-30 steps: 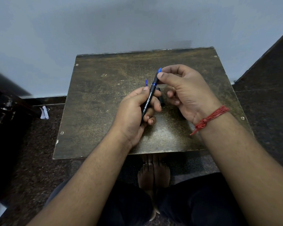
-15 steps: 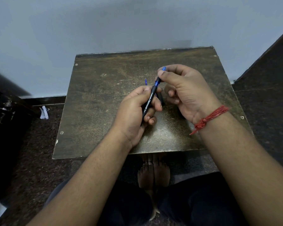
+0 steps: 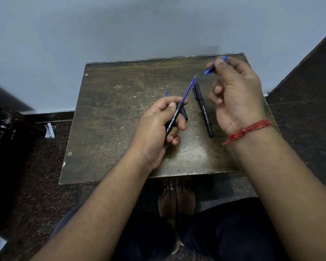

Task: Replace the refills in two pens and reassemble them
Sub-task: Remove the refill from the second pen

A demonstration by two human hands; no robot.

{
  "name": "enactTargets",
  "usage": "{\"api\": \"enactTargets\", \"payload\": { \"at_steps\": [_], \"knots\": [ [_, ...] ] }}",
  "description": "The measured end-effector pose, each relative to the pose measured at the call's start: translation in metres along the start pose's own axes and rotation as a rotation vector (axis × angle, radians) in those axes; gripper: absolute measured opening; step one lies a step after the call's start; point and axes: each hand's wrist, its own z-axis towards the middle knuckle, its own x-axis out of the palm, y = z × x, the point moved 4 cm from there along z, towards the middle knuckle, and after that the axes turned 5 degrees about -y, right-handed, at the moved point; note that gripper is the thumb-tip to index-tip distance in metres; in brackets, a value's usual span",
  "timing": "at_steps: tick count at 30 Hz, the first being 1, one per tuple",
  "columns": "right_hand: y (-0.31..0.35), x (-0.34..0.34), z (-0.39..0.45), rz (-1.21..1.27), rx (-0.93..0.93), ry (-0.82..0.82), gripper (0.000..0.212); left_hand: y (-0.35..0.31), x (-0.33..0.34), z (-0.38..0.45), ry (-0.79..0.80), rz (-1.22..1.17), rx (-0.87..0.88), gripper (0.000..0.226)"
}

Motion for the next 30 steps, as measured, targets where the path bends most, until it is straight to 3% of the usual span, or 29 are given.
{"api": "enactTargets", "payload": {
  "at_steps": [3, 9, 12, 17, 30],
  "knots": [
    [0.006, -0.011, 0.008, -0.142, -0.147, -0.081, 0.007, -0.001, -0.003, 0.002, -0.035, -0.025, 0.009, 0.024],
    [-0.001, 0.004, -0.004, -1.203, -0.450, 0.130, 0.011, -0.005, -0.010, 0.005, -0.130, -0.075, 0.063, 0.024],
    [-0.006, 0.016, -0.016, -1.502, -0.559, 0.166, 0.018, -0.006, -0.012, 0.005, -0.154, -0.071, 0.075, 0.025],
    [-0.011, 0.022, -0.020, -1.618, -0.577, 0.187, 0.022, -0.007, -0.011, 0.004, -0.166, -0.072, 0.072, 0.024],
    [-0.010, 0.024, -0.021, -1.598, -0.600, 0.191, 0.020, -0.007, -0.011, 0.005, -0.158, -0.084, 0.069, 0.025]
  ]
}}
